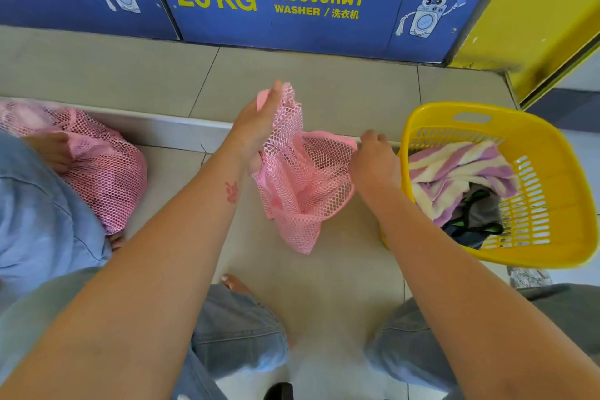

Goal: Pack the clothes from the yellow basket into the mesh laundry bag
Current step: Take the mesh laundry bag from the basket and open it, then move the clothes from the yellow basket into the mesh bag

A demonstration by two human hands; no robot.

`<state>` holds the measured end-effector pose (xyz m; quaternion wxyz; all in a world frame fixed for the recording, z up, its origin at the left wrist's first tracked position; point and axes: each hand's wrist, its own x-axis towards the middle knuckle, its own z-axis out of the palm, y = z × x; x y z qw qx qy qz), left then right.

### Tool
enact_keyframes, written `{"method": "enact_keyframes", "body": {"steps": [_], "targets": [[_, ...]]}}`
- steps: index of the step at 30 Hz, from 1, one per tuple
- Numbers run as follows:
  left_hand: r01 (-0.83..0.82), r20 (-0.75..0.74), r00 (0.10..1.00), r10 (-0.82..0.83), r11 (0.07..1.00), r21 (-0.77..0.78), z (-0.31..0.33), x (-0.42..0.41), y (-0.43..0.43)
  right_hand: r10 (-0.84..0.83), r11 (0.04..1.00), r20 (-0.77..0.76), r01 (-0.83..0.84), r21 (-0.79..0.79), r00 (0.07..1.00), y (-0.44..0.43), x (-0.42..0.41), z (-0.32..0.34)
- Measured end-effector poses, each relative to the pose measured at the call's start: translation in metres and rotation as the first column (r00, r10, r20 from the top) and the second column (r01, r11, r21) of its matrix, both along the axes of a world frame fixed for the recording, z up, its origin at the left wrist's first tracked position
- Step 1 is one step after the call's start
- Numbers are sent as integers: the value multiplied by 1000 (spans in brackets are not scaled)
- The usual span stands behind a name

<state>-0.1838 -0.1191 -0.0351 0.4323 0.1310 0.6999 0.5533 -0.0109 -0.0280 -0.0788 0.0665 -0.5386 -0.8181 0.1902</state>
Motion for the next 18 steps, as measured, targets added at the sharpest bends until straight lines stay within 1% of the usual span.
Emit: {"method": "enact_keyframes", "body": {"steps": [2,5,7,9,11,13,16,18], "targets": [[25,22,999,-24,999,-27,1,7,3,27,998,-115,-20,65,993,1,2,9],[-25,87,996,26,1000,-19,0,15,9,44,986,-281,4,168,959,7,13,22],[-50,110,993,47,998,26,0,21,15,24,973,-335,55,226,942,15,27,29],[-62,143,988,52,996,63,0,30,21,-18,963,-335,106,248,942,26,45,31],[-65,168,985,48,993,98,-1,40,28,-88,959,-247,150,241,965,38,67,26],[-64,181,982,43,992,112,-3,48,34,-183,959,-133,206,192,974,49,89,15],[-42,179,983,23,994,104,-8,60,41,-354,935,33,353,16,935,63,115,-2],[-17,175,985,-3,993,116,-14,65,47,-371,921,181,386,-52,911,72,126,-13]]}}
